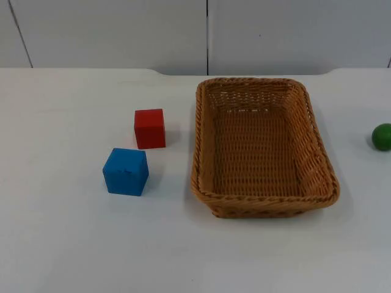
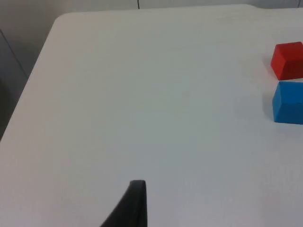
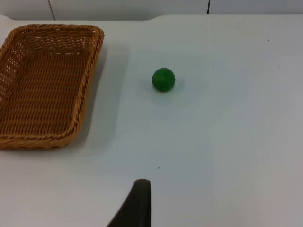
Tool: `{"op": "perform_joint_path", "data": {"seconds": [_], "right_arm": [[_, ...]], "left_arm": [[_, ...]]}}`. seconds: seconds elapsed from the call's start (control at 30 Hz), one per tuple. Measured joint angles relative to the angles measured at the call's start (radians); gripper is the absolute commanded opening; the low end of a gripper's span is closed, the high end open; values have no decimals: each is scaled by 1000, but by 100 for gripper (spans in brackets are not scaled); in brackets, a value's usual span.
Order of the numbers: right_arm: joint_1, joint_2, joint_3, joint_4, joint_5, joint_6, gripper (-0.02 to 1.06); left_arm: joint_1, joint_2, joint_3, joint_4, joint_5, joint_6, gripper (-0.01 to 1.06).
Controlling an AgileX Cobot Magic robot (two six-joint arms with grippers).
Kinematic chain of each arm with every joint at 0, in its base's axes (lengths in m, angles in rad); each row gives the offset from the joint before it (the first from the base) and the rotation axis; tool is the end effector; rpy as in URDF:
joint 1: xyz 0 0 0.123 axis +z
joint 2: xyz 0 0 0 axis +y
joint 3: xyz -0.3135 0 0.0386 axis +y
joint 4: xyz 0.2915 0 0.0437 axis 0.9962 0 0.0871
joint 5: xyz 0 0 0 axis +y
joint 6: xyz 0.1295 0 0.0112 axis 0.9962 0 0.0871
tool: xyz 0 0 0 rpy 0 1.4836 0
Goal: Place all geometric objects except the red cube into the basket.
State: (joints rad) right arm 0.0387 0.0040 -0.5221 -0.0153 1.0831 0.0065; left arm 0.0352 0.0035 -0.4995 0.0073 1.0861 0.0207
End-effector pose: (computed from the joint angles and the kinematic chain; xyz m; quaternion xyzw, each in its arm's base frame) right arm 0.0337 -0.0005 0.2853 -0.0133 0.8542 0.0041 0.5197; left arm 0.0360 0.0021 0.2771 -0.0064 0.8608 0.0179 0.5086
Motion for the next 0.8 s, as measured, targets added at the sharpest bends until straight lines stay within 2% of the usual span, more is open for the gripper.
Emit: {"op": "perform_joint_path", "data": {"seconds": [0.23, 0.8], "right_arm": [[0, 0, 0, 0, 0, 0, 88], [0, 0, 0, 0, 0, 0, 88]], "left_arm": [[0, 61, -6, -7, 0, 0, 105], [0, 515, -225, -15, -52, 0, 105]]}}
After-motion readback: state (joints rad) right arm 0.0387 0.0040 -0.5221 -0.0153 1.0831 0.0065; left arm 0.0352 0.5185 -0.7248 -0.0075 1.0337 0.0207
